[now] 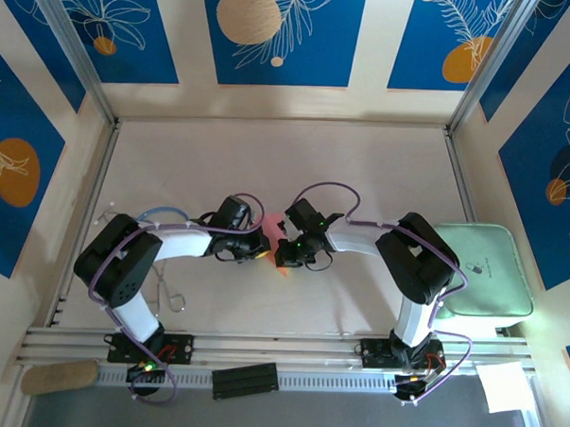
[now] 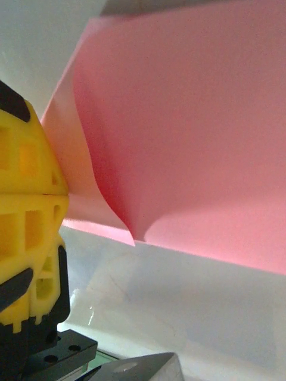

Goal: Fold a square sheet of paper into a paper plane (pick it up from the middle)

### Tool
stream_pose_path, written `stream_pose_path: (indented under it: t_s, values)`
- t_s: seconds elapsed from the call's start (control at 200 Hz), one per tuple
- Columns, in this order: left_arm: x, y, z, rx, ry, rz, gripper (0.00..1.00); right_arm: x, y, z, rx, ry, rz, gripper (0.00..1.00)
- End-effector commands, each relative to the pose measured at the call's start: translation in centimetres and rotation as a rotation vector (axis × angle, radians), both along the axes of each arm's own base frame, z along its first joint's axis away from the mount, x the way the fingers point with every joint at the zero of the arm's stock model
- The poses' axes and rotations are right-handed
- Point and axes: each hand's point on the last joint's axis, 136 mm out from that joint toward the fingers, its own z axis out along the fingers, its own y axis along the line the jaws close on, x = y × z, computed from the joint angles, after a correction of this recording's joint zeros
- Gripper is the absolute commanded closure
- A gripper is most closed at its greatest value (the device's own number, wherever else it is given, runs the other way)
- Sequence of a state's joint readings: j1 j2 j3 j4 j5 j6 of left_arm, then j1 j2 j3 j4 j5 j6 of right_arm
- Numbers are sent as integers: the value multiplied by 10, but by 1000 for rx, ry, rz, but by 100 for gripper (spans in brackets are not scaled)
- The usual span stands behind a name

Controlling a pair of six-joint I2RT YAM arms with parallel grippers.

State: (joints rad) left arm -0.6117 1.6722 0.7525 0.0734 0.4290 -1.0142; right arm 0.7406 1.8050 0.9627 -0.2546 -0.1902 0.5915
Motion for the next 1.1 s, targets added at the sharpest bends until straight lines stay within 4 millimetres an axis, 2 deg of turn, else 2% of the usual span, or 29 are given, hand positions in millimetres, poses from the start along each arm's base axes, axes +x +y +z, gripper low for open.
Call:
stream_pose_path:
  t_s: [0.0, 0.36, 0.545, 0.87, 1.096]
  values:
    - [-11, -8, 1, -20, -14, -68, 96, -11, -17, -23, -111, 48, 2, 98]
    - [-18, 9, -29, 92, 18, -57, 97, -12, -21, -26, -135, 59, -1, 98]
    - [-17, 21, -42, 175, 3, -72, 97, -20, -33, -41, -188, 81, 8, 99]
    - [6, 46, -42, 248, -13, -52, 96, -34, -61, -56, -271, 115, 4, 99]
    - [22, 75, -43, 292, -33, -21, 96, -34, -65, -56, -277, 119, -7, 100]
